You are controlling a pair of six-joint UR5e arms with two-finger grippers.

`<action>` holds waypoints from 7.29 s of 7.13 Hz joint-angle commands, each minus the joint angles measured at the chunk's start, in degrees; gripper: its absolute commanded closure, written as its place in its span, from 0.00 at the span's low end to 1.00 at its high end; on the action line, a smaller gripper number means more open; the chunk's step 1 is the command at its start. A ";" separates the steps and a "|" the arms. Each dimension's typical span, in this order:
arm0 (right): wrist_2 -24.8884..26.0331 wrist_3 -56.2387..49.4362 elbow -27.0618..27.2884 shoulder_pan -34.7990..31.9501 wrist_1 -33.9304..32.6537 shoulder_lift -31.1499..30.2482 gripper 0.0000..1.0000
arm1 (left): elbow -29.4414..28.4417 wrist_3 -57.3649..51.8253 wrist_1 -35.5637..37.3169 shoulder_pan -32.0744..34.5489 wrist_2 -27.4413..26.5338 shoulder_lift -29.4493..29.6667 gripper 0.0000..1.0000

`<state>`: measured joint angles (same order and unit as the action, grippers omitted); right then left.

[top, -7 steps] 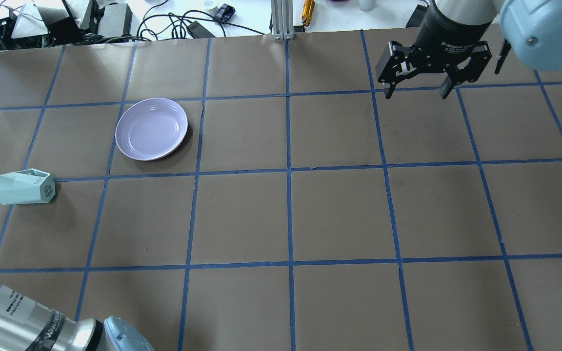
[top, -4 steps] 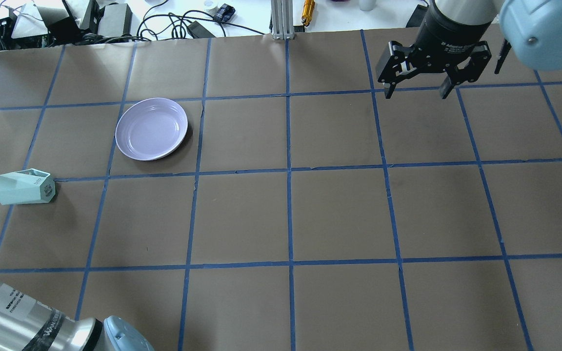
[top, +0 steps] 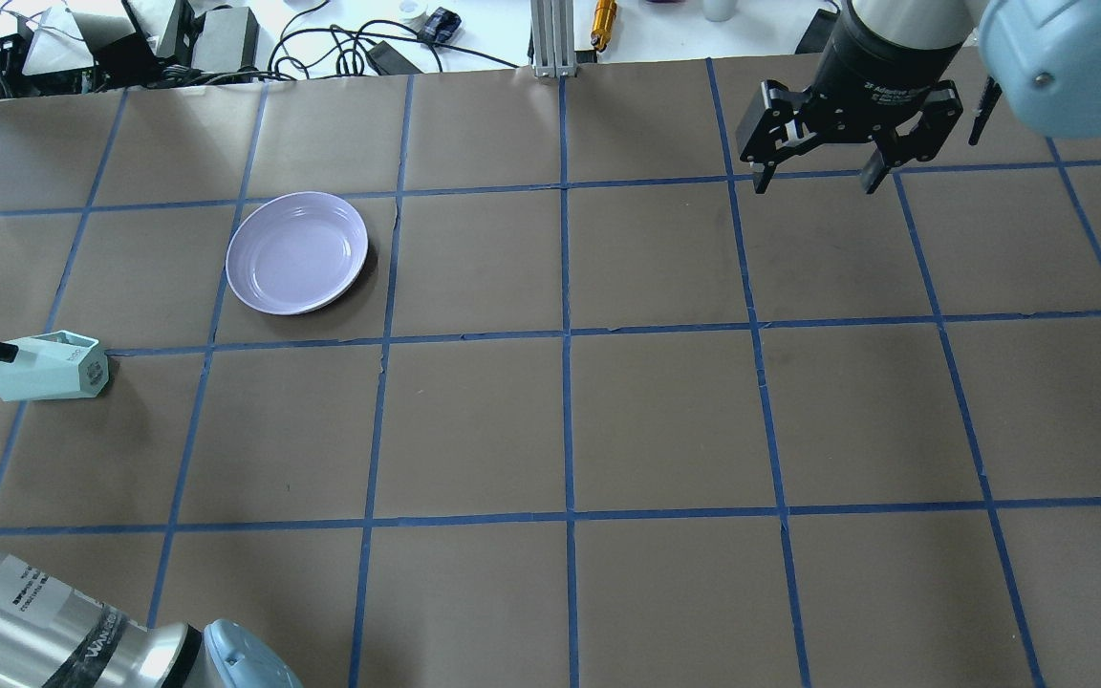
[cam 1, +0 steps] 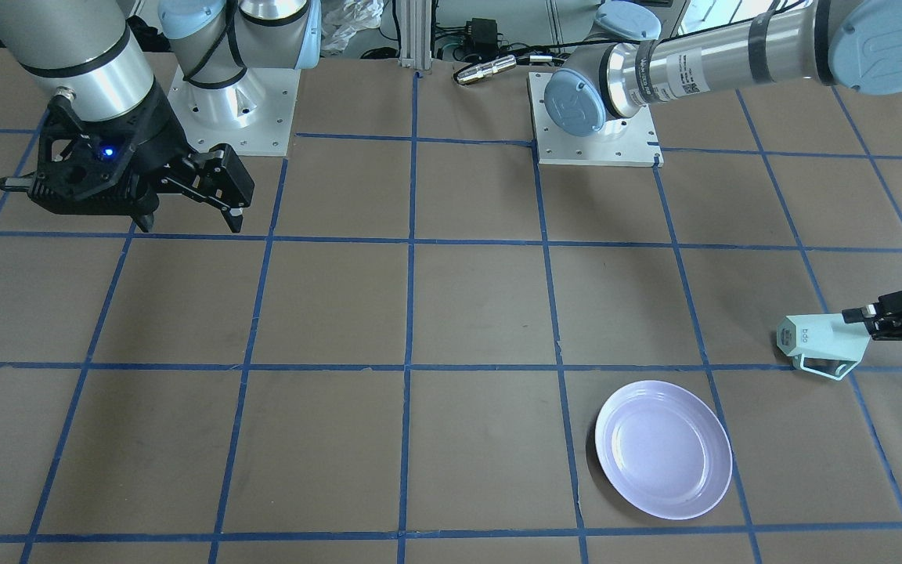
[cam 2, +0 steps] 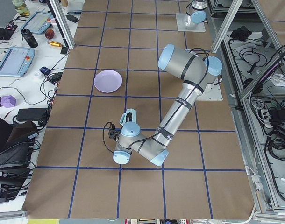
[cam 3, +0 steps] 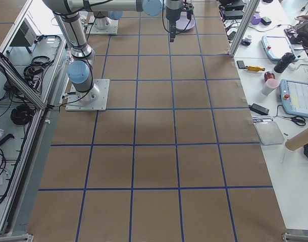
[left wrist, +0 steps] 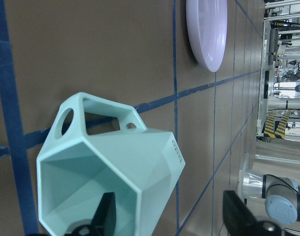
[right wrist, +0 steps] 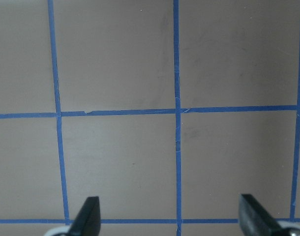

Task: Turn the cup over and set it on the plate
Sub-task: 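Lower the left gripper and grasp the mint-green mug by its rim, then lift the mug with the left gripper, turning it upright toward the plate, then lower the upright mug onto the white plate with the left gripper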

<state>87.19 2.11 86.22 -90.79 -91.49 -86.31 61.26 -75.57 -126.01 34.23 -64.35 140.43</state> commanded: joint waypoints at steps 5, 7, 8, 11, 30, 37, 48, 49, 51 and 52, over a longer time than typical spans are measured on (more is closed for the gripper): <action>0.00 0.00 0.00 0.00 0.00 0.00 0.00 | -0.88 -1.52 -1.59 0.40 0.36 -0.77 1.00; 0.00 0.00 0.00 0.00 0.00 0.00 0.00 | -1.58 -0.81 -2.31 1.18 -0.34 -3.22 1.00; 0.00 0.00 0.00 0.00 0.00 0.00 0.00 | -1.67 0.24 -2.40 1.45 -0.69 -4.88 1.00; 0.00 0.00 0.00 0.00 0.00 0.00 0.00 | -1.76 6.81 -1.88 6.71 -4.73 -12.26 1.00; 0.00 0.00 0.00 0.00 0.00 0.00 0.00 | 28.04 71.80 56.46 44.24 -22.03 -28.91 1.00; 0.00 0.00 0.00 0.00 0.00 0.00 0.00 | 28.03 46.40 63.43 49.18 -27.50 -24.06 1.00; 0.00 0.00 0.00 0.00 0.00 0.00 0.00 | 27.51 51.37 56.18 49.79 -27.59 -29.22 0.00; 0.00 0.00 0.00 0.00 0.00 0.00 0.00 | 27.77 52.97 52.74 50.49 -27.41 -32.73 0.00; 0.00 0.00 0.00 0.00 0.00 0.00 0.00 | 27.95 62.78 45.62 54.17 -27.41 -38.88 0.00; 0.00 0.00 0.00 0.00 0.00 0.00 0.00 | 28.30 67.52 42.54 55.14 -27.06 -41.61 0.00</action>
<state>87.19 2.11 86.22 -90.79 -91.49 -86.31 89.29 -13.79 -79.36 87.75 -91.68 102.45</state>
